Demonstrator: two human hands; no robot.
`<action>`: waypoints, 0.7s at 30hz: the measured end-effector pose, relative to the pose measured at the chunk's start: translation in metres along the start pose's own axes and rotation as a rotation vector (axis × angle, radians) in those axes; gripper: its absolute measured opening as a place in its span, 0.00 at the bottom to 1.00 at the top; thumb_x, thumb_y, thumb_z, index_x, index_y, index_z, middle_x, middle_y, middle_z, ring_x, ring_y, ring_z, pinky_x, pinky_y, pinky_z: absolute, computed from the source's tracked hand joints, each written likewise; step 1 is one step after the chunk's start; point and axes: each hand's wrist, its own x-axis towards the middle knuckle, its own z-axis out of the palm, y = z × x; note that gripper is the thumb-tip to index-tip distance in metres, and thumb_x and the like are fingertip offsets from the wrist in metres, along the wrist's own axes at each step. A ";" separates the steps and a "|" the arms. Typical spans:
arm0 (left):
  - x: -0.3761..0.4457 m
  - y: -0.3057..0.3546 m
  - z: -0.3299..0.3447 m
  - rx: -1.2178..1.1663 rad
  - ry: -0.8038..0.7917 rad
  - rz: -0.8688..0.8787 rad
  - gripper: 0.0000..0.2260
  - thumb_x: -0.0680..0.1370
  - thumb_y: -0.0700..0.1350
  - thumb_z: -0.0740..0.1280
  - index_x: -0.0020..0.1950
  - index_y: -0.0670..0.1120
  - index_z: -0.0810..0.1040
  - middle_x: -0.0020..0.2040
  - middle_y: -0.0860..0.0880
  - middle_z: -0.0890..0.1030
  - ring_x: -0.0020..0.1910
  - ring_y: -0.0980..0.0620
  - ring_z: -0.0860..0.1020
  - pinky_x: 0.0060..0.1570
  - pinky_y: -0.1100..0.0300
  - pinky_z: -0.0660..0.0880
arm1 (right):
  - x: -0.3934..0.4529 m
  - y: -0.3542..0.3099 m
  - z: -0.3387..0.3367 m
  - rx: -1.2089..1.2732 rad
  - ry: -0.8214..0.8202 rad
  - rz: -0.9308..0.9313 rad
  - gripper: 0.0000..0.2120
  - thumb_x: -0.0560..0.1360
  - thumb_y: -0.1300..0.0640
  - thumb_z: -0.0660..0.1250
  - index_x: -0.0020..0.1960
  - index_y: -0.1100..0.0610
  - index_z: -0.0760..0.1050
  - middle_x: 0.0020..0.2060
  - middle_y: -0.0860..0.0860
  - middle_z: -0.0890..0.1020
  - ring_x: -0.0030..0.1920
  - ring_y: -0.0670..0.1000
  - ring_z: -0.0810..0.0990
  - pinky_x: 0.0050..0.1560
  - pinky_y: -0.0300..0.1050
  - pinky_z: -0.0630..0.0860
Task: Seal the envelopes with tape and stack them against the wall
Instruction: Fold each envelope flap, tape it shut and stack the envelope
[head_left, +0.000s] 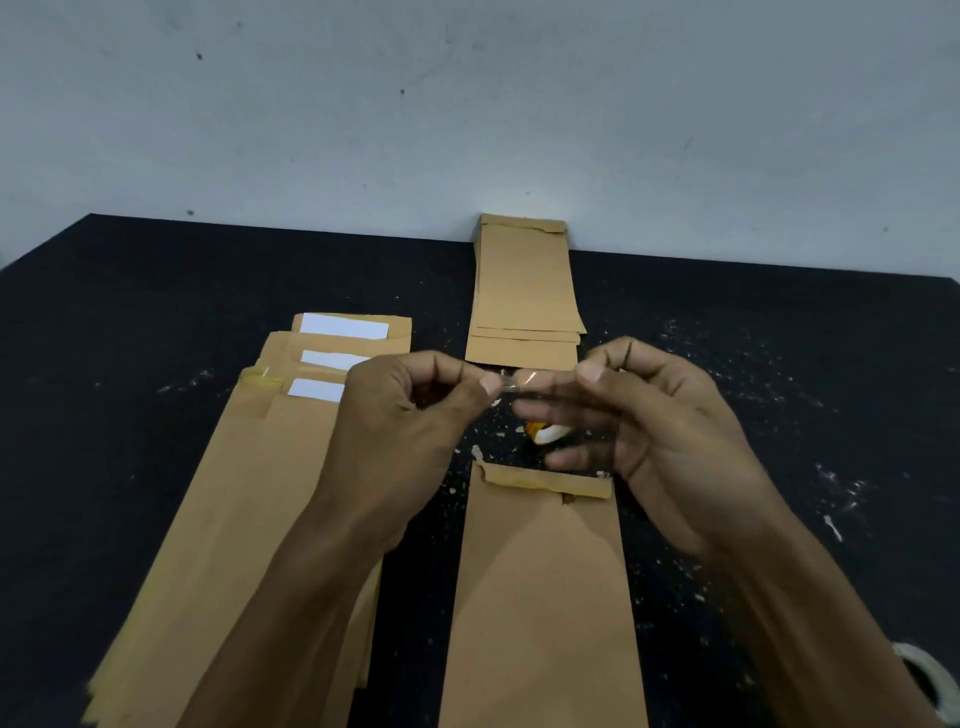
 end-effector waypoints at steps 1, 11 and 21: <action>0.000 -0.001 0.001 0.029 0.011 -0.009 0.05 0.76 0.44 0.72 0.41 0.46 0.85 0.33 0.52 0.82 0.33 0.60 0.76 0.36 0.67 0.72 | -0.003 -0.002 0.000 -0.087 0.041 0.018 0.06 0.75 0.57 0.65 0.45 0.61 0.72 0.50 0.58 0.86 0.46 0.59 0.87 0.31 0.45 0.81; -0.021 -0.012 0.014 0.118 -0.065 -0.122 0.07 0.76 0.41 0.72 0.38 0.42 0.84 0.27 0.48 0.79 0.24 0.58 0.73 0.27 0.70 0.68 | -0.032 0.015 -0.008 -0.393 0.326 0.086 0.06 0.78 0.63 0.68 0.43 0.64 0.78 0.40 0.57 0.86 0.30 0.59 0.85 0.19 0.44 0.70; -0.028 -0.028 0.018 0.394 0.030 -0.083 0.06 0.71 0.44 0.75 0.33 0.49 0.83 0.30 0.54 0.82 0.32 0.54 0.80 0.34 0.61 0.76 | -0.035 0.052 -0.010 -0.691 0.441 0.007 0.08 0.76 0.62 0.69 0.38 0.55 0.77 0.23 0.52 0.81 0.23 0.49 0.80 0.27 0.44 0.74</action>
